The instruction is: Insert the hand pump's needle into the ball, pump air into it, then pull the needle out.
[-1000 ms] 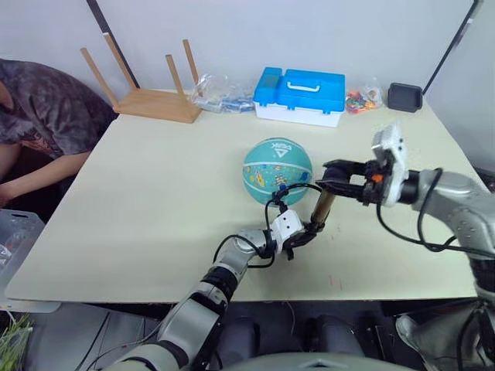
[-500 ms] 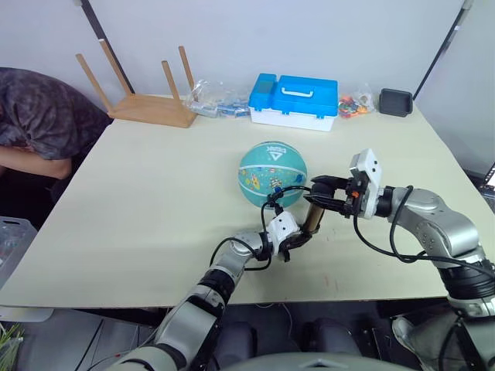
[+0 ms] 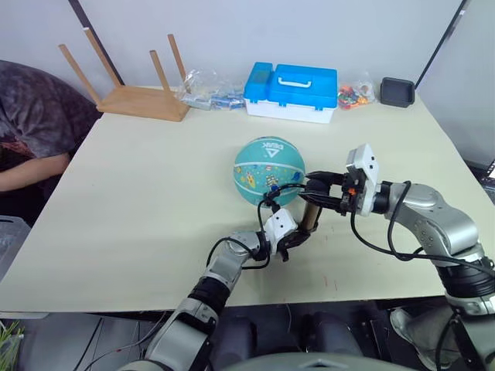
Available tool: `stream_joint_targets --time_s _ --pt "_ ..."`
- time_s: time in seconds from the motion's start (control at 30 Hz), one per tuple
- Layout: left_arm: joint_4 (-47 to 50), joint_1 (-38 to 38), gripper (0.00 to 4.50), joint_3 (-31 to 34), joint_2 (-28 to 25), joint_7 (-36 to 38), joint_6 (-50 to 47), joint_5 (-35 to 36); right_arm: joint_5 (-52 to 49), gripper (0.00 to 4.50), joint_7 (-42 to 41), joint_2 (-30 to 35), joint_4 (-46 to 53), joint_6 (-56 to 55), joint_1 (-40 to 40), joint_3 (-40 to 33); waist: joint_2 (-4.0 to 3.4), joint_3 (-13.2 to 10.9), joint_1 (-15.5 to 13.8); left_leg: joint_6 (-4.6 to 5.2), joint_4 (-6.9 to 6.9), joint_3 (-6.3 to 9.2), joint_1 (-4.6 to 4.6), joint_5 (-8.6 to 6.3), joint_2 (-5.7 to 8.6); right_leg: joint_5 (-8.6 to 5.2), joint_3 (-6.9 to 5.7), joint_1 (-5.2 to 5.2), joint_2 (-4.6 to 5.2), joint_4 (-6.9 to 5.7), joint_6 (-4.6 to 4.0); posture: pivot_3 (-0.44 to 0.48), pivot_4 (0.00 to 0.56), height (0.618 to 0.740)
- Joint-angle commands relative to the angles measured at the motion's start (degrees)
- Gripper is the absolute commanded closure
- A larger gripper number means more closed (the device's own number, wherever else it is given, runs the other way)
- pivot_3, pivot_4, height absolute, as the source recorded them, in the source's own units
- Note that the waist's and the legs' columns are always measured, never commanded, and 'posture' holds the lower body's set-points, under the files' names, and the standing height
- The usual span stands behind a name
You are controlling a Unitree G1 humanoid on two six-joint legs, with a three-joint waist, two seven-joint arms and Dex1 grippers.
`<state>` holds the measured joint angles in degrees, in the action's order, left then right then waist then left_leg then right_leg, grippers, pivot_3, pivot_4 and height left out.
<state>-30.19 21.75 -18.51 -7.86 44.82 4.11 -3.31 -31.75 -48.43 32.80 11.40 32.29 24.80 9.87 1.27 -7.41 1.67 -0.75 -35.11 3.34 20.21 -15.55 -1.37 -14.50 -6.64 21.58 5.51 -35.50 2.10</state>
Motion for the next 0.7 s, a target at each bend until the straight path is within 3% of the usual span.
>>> stream_joint_targets --time_s 0.03,0.23,0.33,0.4,0.7 --pt "1.4 -2.8 3.55 0.3 -2.1 1.2 -3.3 0.6 7.4 2.43 2.5 2.3 -4.8 5.7 -3.3 5.7 0.00 -0.1 0.1 0.01 0.00 0.01 0.00 -0.01 -0.01 -0.02 0.00 0.00 -0.02 0.00 -0.03 0.000 0.150 0.740" --pt "6.0 -3.6 3.55 0.9 -2.9 2.5 -6.7 2.3 7.0 2.43 2.5 2.7 -3.7 6.6 -3.0 5.8 -0.02 -0.4 0.3 0.08 0.00 0.02 0.14 -0.05 -0.02 -0.05 -0.01 0.11 -0.05 0.00 -0.09 0.000 0.150 0.740" --pt "9.3 -4.7 2.18 1.3 -3.7 3.5 -8.7 3.8 7.2 2.43 2.7 2.7 -3.8 6.7 -2.9 5.9 -0.15 -0.6 0.1 0.08 -0.02 0.04 0.15 -0.05 -0.03 -0.06 -0.03 0.11 -0.06 0.00 -0.11 0.000 0.150 0.740" --pt "12.3 -5.9 1.59 1.4 -5.1 4.9 -10.7 5.0 7.4 2.43 2.9 2.7 -4.0 6.7 -2.9 5.9 -0.16 -0.6 -0.2 0.08 -0.11 0.04 0.20 -0.05 -0.02 -0.06 -0.07 0.11 -0.02 -0.01 -0.10 0.000 0.150 0.740" --pt "18.3 -10.7 1.53 2.5 -9.5 5.8 -11.5 7.8 7.3 2.43 2.8 2.8 -4.2 6.4 -1.9 5.3 -0.29 -0.7 -1.1 0.07 -0.29 0.17 0.37 -0.05 0.06 -0.04 -0.09 0.14 0.05 -0.08 -0.10 0.000 0.150 0.740"
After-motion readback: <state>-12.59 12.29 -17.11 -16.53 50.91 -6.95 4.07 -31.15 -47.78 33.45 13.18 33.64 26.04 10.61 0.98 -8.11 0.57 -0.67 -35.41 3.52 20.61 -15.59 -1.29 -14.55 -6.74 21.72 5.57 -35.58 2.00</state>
